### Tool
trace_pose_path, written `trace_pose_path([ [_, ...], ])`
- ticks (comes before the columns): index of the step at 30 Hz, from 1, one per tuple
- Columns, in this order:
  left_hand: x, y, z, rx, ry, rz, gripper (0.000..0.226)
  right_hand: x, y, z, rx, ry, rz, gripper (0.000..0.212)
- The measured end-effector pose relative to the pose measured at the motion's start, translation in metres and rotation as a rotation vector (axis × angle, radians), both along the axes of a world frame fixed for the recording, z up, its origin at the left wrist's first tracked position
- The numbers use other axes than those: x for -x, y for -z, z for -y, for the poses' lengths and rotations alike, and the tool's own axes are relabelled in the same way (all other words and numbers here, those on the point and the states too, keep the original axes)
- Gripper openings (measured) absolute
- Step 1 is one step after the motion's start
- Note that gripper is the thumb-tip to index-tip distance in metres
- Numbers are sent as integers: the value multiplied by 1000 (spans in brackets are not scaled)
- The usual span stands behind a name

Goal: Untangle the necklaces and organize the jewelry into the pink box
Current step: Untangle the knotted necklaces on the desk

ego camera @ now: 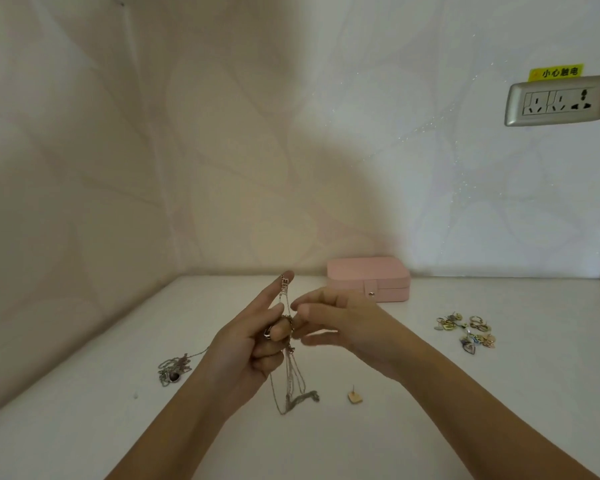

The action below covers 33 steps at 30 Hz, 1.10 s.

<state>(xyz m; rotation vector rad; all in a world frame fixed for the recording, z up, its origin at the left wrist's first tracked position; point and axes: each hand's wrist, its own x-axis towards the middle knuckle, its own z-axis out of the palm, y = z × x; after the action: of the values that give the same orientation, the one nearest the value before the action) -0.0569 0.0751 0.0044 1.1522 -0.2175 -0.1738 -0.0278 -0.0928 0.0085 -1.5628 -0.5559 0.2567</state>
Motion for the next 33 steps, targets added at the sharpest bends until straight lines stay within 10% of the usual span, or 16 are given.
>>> trace_pose_path([
  [4,3,-3,-1,-10,16,8,50,-2,7,-3,99,-157,-98,42],
  [12,4,-6,-6,-100,21,82,57,-1,12,-11,-99,-152,-168,2],
  [23,-2,3,6,-427,-350,182,59,-5,11,-13,-247,-30,-203,17],
  [33,2,5,11,-365,-171,214,63,-4,9,-11,-250,3,-141,8],
])
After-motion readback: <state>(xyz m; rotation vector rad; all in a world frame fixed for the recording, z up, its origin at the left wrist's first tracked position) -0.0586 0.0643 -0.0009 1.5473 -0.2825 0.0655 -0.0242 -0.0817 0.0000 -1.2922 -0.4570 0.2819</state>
